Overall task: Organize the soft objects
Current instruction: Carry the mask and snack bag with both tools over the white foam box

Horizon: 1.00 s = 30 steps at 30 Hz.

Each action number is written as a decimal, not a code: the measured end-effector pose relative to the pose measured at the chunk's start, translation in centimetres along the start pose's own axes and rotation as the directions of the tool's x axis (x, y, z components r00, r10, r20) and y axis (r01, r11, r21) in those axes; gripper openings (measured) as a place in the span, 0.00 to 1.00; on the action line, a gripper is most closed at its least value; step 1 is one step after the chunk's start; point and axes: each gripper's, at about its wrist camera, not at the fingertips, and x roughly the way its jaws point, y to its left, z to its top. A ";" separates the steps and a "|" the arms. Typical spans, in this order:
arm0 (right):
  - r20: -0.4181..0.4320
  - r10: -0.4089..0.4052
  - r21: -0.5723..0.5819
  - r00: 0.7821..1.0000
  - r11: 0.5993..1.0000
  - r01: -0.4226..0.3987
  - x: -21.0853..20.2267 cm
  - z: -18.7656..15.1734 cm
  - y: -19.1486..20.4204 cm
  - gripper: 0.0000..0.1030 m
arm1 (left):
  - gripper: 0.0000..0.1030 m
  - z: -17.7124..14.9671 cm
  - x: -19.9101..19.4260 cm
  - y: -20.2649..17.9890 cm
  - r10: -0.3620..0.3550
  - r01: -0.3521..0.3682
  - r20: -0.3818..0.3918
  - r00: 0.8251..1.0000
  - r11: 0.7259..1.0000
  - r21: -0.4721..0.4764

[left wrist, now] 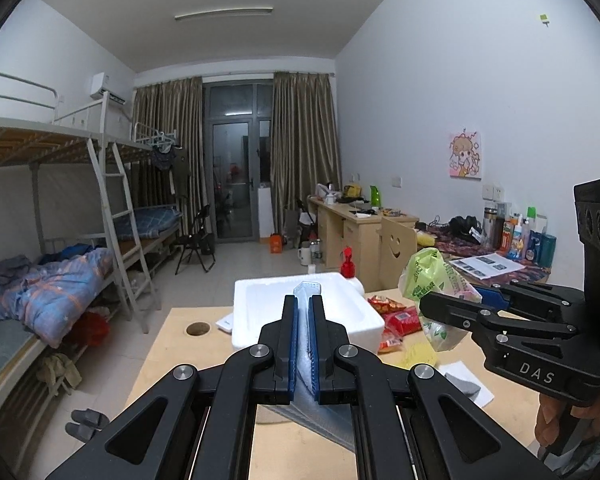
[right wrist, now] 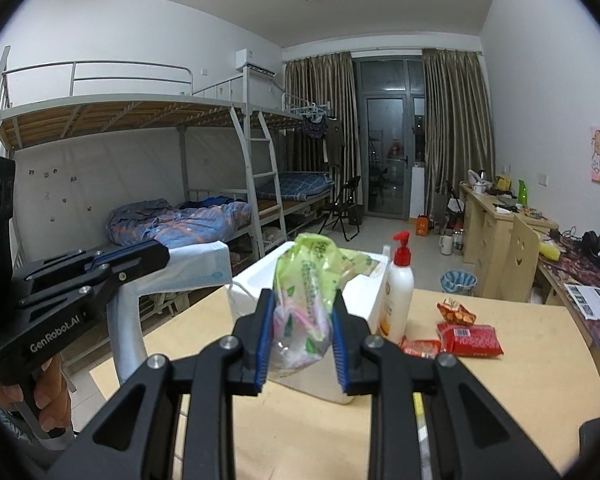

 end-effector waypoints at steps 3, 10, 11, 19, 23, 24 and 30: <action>-0.005 -0.003 0.000 1.000 1.000 0.003 0.7 0.5 -0.3 0.30 | 0.05 0.9 0.9 0.5 -0.006 0.006 -0.003 1.000 1.000 -0.001; -0.010 0.004 -0.005 1.000 1.000 -0.004 2.3 1.7 -0.6 0.30 | 0.05 2.8 3.2 1.4 -0.006 0.006 -0.009 1.000 1.000 -0.004; -0.010 0.003 -0.007 1.000 1.000 -0.003 2.5 1.8 -0.6 0.30 | 0.05 2.9 3.4 1.5 -0.001 0.001 -0.007 1.000 1.000 -0.005; -0.021 0.010 -0.002 1.000 1.000 -0.010 4.2 2.2 -1.2 0.30 | 0.05 4.7 6.3 2.6 -0.003 0.003 -0.009 1.000 1.000 -0.012; -0.033 0.012 -0.009 0.999 1.000 -0.012 5.2 2.4 -1.1 0.30 | 0.05 5.4 7.7 3.1 -0.002 0.002 -0.007 1.000 1.000 -0.011; -0.036 0.010 -0.009 0.999 1.000 -0.010 5.4 2.4 -1.1 0.30 | 0.05 5.6 8.0 3.2 -0.001 0.001 -0.009 1.000 1.000 -0.010; -0.055 0.004 -0.017 0.999 1.000 -0.005 6.8 2.8 -1.1 0.30 | 0.05 6.3 10.3 4.0 -0.003 0.003 -0.020 1.000 1.000 -0.022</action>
